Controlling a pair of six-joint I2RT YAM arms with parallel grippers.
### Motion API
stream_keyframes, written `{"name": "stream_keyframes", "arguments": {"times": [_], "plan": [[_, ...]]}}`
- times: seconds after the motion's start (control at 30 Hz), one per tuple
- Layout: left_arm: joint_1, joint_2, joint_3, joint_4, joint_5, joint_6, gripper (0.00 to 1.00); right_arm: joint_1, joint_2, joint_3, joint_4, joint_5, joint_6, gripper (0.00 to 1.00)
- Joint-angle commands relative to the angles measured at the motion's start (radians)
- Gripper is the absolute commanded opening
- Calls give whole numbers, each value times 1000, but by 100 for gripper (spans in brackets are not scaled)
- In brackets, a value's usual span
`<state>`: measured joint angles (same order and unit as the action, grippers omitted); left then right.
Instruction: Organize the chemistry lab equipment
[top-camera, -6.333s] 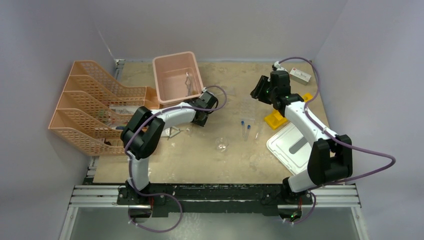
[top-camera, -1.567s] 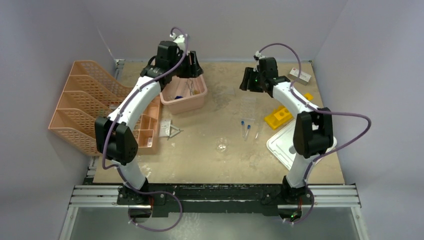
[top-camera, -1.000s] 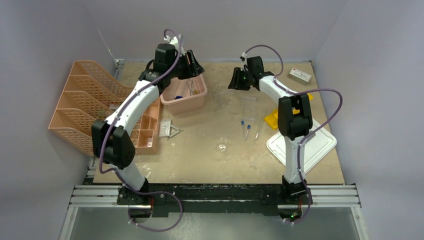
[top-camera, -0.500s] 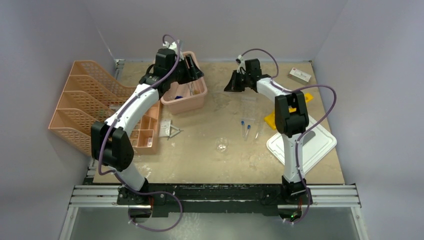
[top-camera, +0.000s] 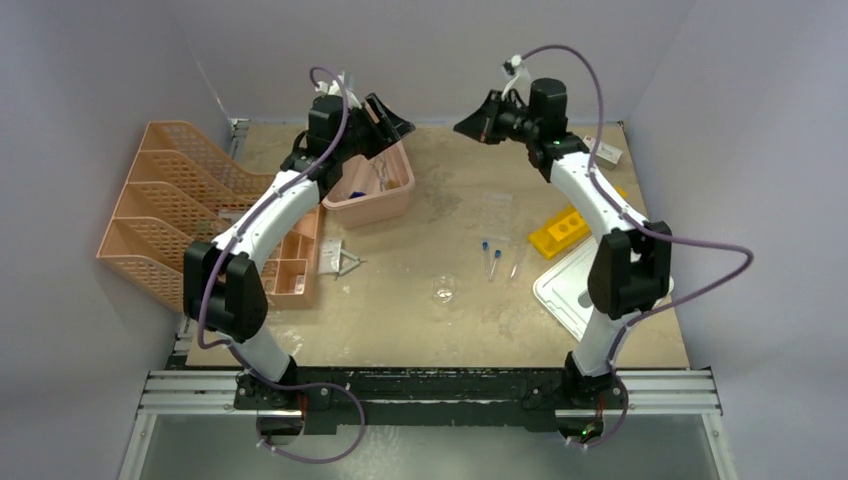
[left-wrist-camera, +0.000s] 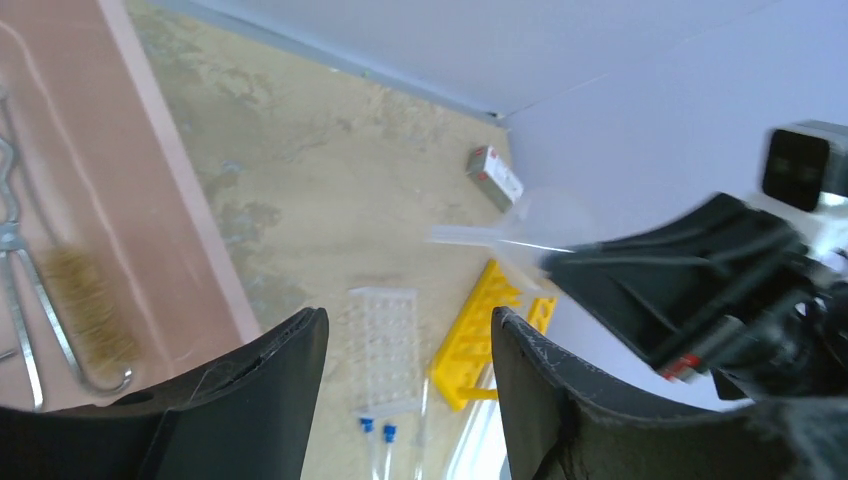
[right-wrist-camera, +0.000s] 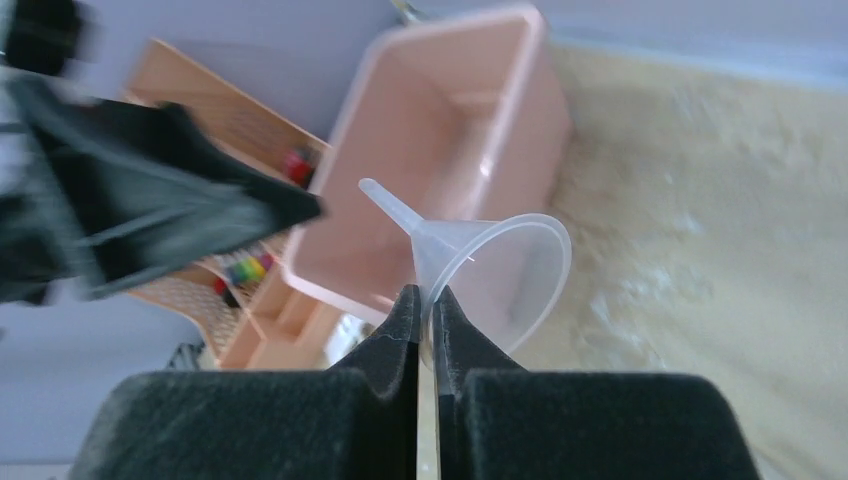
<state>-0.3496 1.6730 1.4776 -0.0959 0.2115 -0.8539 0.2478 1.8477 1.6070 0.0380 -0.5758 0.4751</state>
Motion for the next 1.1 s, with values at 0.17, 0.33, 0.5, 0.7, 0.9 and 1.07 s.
{"name": "stream_keyframes", "arguments": {"times": [0.17,0.33,0.5,0.7,0.9,1.07], "plan": [[-3,-6,-115,440,67,-272,59,-5,-101,-66,266,-227,215,0],[-6,-29,-194,630,83,-359,60,-5,-98,-69,257,-233,217,0],[-8,-34,-209,626,64,-367,60,-5,-95,-77,277,-259,226,0],[-12,-8,-185,661,70,-410,36,-3,-90,-95,318,-314,237,0],[-21,6,-183,658,92,-424,17,-5,-77,-80,317,-315,253,0],[-23,-10,-179,588,93,-371,38,-4,-71,-69,307,-295,258,0]]}}
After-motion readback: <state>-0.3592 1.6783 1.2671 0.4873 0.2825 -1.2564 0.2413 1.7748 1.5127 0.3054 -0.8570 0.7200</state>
